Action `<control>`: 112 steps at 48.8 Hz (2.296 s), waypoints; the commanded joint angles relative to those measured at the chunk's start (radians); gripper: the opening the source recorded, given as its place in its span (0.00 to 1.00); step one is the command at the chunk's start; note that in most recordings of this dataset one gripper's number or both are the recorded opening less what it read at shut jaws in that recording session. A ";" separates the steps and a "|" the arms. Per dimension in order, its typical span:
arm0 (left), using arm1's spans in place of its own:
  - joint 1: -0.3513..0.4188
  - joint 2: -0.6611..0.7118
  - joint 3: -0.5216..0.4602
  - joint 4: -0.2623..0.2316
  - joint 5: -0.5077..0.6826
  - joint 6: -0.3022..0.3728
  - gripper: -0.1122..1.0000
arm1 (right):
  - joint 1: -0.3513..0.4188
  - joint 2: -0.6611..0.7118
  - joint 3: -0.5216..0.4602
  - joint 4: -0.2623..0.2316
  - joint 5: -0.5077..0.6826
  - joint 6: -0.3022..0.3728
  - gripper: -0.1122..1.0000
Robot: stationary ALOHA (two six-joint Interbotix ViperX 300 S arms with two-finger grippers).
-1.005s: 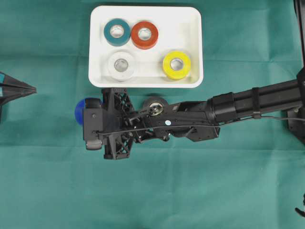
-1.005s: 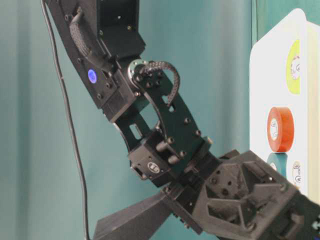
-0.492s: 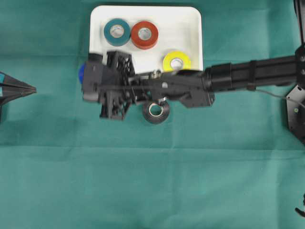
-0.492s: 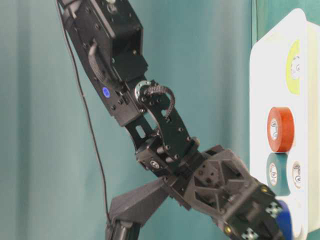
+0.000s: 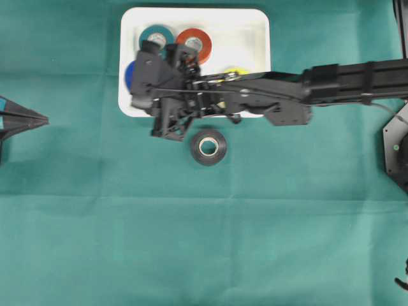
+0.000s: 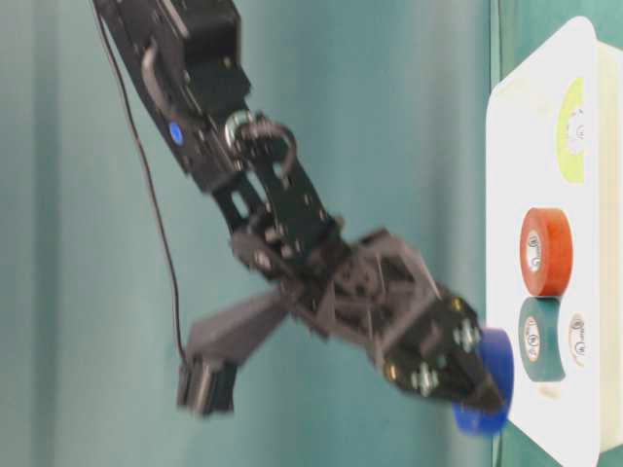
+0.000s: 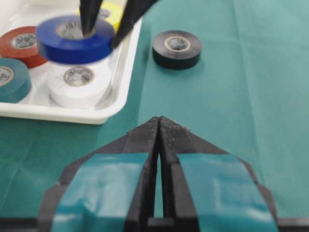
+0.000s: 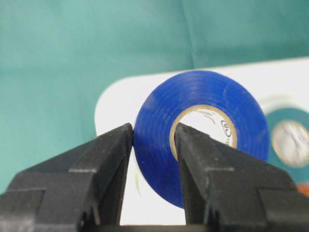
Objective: Put the tape into the white case with the right arm.
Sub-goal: 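Carry the blue roll into the tray's bottom middle and release, then retract the open right gripper to the right side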
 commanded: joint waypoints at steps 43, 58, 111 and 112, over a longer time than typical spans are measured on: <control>0.003 0.008 -0.012 0.000 -0.005 0.000 0.10 | -0.046 -0.206 0.287 -0.006 -0.072 -0.002 0.11; 0.003 0.008 -0.012 -0.002 -0.005 0.000 0.10 | -0.064 -0.173 0.281 -0.006 -0.074 0.003 0.11; 0.003 0.008 -0.012 -0.002 -0.005 0.000 0.10 | -0.069 -0.414 0.551 -0.011 -0.055 0.000 0.76; 0.003 0.008 -0.012 -0.002 -0.005 0.000 0.10 | -0.067 -0.422 0.561 -0.011 -0.055 0.000 0.76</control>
